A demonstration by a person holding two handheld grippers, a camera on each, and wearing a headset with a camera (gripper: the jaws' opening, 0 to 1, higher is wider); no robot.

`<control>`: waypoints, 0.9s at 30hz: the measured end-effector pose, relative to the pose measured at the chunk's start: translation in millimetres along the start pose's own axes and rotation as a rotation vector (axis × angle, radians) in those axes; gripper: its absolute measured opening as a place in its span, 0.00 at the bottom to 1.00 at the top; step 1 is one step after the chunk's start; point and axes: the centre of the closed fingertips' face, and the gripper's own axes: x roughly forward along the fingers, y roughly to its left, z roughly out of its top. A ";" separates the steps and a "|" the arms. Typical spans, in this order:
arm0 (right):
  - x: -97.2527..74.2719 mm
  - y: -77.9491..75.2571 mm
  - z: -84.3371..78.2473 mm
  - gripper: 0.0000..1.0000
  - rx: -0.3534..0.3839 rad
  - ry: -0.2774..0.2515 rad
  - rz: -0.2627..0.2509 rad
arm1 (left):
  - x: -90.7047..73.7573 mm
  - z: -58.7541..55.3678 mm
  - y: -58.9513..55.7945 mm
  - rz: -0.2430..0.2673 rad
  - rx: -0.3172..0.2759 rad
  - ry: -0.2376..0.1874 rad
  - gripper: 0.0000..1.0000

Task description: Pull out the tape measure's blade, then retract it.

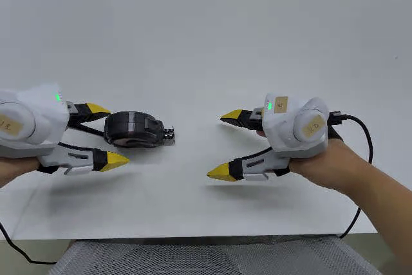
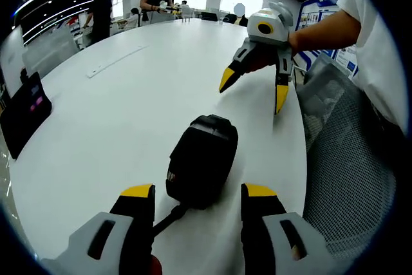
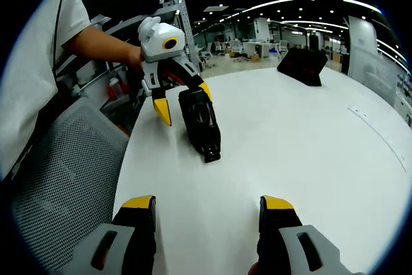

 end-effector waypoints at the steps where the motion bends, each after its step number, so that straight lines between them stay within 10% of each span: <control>1: 0.5 -0.1 0.3 0.63 0.000 0.000 0.001 | 0.7 -0.6 -0.2 -0.002 0.007 0.004 0.48; 27: 14.5 -0.4 5.4 0.57 -0.037 -0.003 0.029 | 6.9 0.1 3.6 -0.027 0.079 0.028 0.28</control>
